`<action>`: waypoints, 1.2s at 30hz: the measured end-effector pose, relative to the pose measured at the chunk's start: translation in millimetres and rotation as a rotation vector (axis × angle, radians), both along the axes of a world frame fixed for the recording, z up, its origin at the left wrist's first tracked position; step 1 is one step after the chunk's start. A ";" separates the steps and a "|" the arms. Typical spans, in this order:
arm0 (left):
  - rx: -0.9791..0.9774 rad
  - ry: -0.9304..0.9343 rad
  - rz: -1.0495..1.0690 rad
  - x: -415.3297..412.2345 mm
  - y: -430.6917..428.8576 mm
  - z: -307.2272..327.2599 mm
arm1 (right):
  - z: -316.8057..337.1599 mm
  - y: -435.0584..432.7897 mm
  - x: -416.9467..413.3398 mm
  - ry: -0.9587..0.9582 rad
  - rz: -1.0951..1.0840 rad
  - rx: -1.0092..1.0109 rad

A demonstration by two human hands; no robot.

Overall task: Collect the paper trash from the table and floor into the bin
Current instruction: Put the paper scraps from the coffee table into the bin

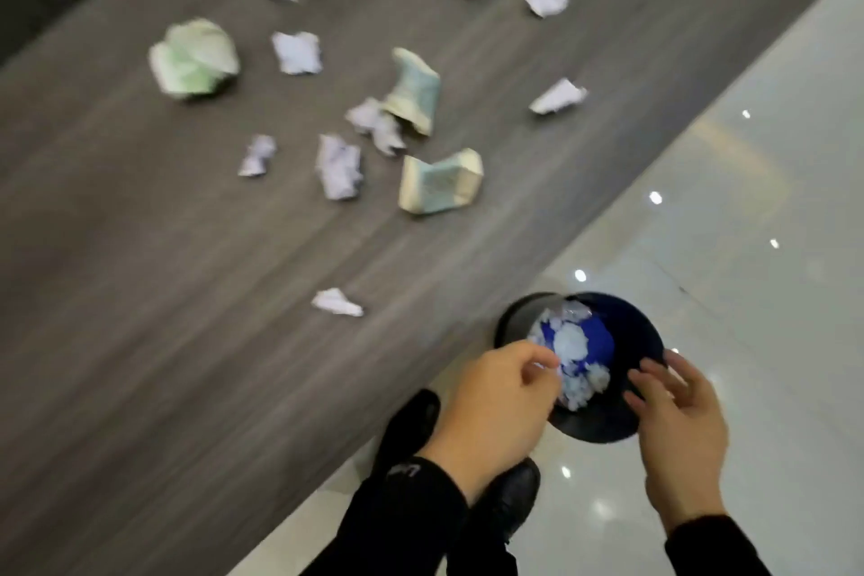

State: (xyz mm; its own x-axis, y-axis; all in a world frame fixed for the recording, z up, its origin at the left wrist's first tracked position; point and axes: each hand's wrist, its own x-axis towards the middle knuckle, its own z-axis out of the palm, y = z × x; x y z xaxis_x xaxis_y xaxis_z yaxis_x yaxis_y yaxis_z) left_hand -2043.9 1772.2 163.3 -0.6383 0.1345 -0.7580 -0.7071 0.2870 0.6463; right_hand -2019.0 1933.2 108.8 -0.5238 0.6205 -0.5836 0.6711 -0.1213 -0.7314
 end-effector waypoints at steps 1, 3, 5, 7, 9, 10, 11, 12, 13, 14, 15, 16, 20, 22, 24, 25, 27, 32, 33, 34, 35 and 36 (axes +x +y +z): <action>-0.019 0.042 0.048 -3.9 -14.1 15.1 | 26.1 -18.1 -13.0 0.086 0.080 -0.009; -0.073 0.106 0.149 -9.2 -48.1 39.9 | 66.3 -59.7 -37.3 0.200 0.262 -0.013; -0.134 0.141 0.243 -8.8 -86.4 55.2 | 92.2 -101.4 -56.6 0.254 0.478 0.027; -0.238 0.173 0.298 -2.4 -127.9 58.6 | 102.0 -142.5 -67.8 0.241 0.738 0.114; -0.335 0.162 0.331 8.7 -165.8 56.1 | 98.8 -177.9 -70.8 0.178 1.029 0.222; -0.369 0.142 0.348 14.8 -183.1 53.0 | 93.1 -193.6 -69.6 0.146 1.185 0.278; -0.397 0.128 0.368 20.6 -199.2 49.9 | 85.7 -207.3 -67.4 0.104 1.341 0.336; -0.419 0.116 0.385 26.0 -213.4 46.8 | 76.2 -217.9 -64.9 0.053 1.468 0.378; -0.433 0.104 0.401 30.5 -225.9 44.2 | 67.2 -226.3 -62.7 0.004 1.550 0.405; -0.435 0.092 0.414 33.4 -236.3 41.6 | 56.8 -231.5 -61.9 -0.019 1.578 0.433; -0.424 0.092 0.431 35.0 -244.1 40.1 | 48.3 -233.8 -61.7 -0.009 1.583 0.464; -0.412 0.098 0.441 34.8 -250.7 37.3 | 41.1 -233.9 -61.8 0.009 1.575 0.496; -0.471 0.166 0.375 8.7 -261.4 26.5 | 36.7 -234.4 -72.1 0.091 1.399 0.485; -0.540 0.255 0.289 -20.2 -257.2 25.8 | 51.8 -242.6 -91.2 0.156 1.206 0.433; -0.668 0.408 0.176 -57.1 -249.6 25.3 | 64.9 -251.9 -119.4 0.208 1.087 0.419; -0.703 0.478 0.129 -76.2 -244.9 24.9 | 66.6 -255.9 -133.7 0.219 1.050 0.420; -0.733 0.519 0.034 -110.8 -237.4 18.3 | 64.3 -265.1 -157.8 0.219 1.020 0.491; -0.811 0.424 -0.266 -146.9 -245.0 -16.1 | 30.4 -278.7 -178.8 0.029 1.221 0.724; -0.804 0.410 -0.284 -147.8 -249.6 -19.3 | 27.6 -279.4 -180.9 0.045 1.255 0.674; -0.792 0.399 -0.280 -148.4 -254.4 -19.5 | 24.4 -278.5 -184.2 0.087 1.267 0.603; -0.790 0.407 -0.275 -148.9 -258.8 -19.2 | 25.7 -279.3 -187.6 0.113 1.247 0.558; -0.800 0.444 -0.273 -150.1 -261.8 -17.2 | 28.1 -280.1 -190.3 0.134 1.220 0.503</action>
